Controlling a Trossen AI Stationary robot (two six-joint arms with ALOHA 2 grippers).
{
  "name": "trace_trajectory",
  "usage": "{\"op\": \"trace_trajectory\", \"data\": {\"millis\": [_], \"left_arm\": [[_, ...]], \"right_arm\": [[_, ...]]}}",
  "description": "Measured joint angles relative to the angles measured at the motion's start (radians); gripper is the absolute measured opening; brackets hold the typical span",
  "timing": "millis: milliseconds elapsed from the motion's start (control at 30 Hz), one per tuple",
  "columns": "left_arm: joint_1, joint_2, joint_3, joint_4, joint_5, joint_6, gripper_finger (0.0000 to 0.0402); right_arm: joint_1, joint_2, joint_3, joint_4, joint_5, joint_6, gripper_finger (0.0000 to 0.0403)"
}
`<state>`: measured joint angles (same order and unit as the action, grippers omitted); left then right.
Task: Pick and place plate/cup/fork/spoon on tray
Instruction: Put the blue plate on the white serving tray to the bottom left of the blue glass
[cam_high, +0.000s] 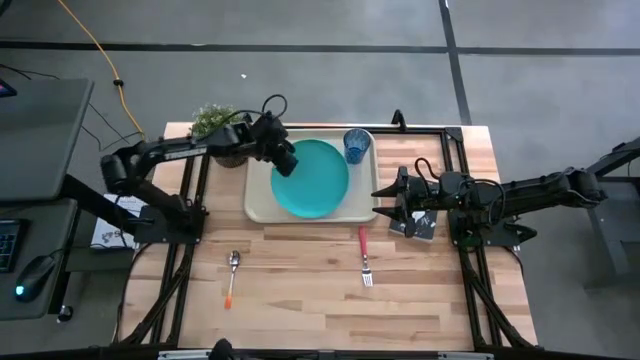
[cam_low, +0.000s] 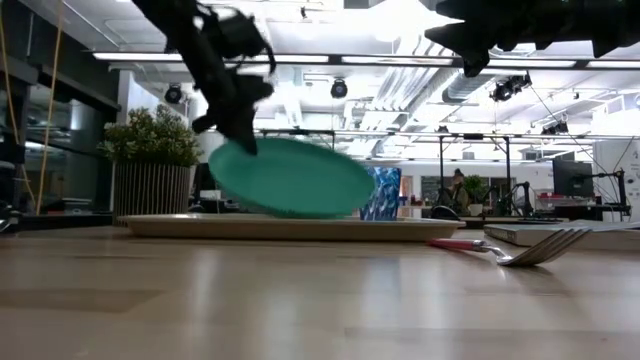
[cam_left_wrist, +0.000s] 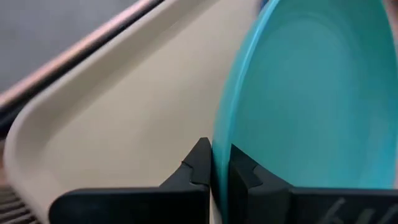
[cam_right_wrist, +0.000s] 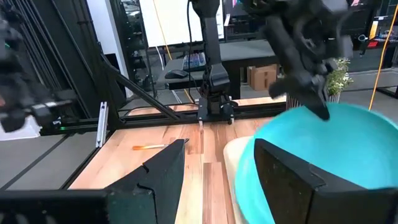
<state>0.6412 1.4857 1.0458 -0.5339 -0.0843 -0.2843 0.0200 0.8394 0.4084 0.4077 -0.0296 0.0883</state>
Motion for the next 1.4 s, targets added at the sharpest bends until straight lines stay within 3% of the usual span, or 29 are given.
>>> {"op": "trace_trajectory", "data": {"millis": [633,967,1400], "left_arm": [[0.093,0.296,0.001,0.08,0.006,-0.034,0.0001],[0.091,0.321,0.0,0.093,-0.034,-0.027,0.0029],[0.092,0.322,-0.002,0.087,-0.099,-0.023,0.0098]], "right_arm": [[0.0,0.0,0.0,0.0,0.0,0.008,0.0186],[0.0,0.0,0.0,0.0,0.0,0.008,0.0186],[0.0,0.0,0.0,0.0,0.0,0.008,0.0186]]}}
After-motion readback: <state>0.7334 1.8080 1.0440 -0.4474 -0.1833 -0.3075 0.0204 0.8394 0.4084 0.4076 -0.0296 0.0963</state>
